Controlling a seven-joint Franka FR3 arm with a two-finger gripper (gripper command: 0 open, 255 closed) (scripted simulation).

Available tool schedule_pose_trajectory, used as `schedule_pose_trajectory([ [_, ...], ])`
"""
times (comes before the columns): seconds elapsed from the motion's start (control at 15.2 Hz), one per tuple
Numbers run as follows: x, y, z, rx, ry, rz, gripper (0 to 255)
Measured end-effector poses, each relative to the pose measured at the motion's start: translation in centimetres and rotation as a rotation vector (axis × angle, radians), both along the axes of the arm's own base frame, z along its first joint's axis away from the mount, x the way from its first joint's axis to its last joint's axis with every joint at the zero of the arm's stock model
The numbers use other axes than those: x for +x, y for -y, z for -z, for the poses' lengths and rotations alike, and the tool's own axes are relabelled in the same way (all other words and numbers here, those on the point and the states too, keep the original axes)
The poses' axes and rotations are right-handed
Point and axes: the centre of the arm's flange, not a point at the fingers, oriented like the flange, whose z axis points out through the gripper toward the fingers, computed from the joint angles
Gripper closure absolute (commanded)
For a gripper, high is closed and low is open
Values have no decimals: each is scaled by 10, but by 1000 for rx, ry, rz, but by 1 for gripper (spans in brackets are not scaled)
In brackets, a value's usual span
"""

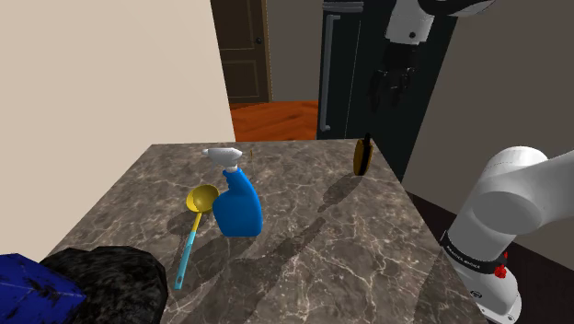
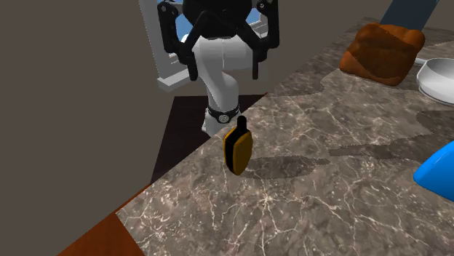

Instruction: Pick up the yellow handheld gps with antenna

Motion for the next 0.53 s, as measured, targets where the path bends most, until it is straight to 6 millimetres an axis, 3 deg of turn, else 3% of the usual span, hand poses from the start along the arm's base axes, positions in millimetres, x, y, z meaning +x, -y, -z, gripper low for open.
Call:
schedule_pose_trajectory([
  [0.13,-4,-5,4,-20,32,-65,0],
  [0.46,-28,-39,60,-217,369,-778,0],
  [0.53,-31,-41,68,-241,405,-852,0],
])
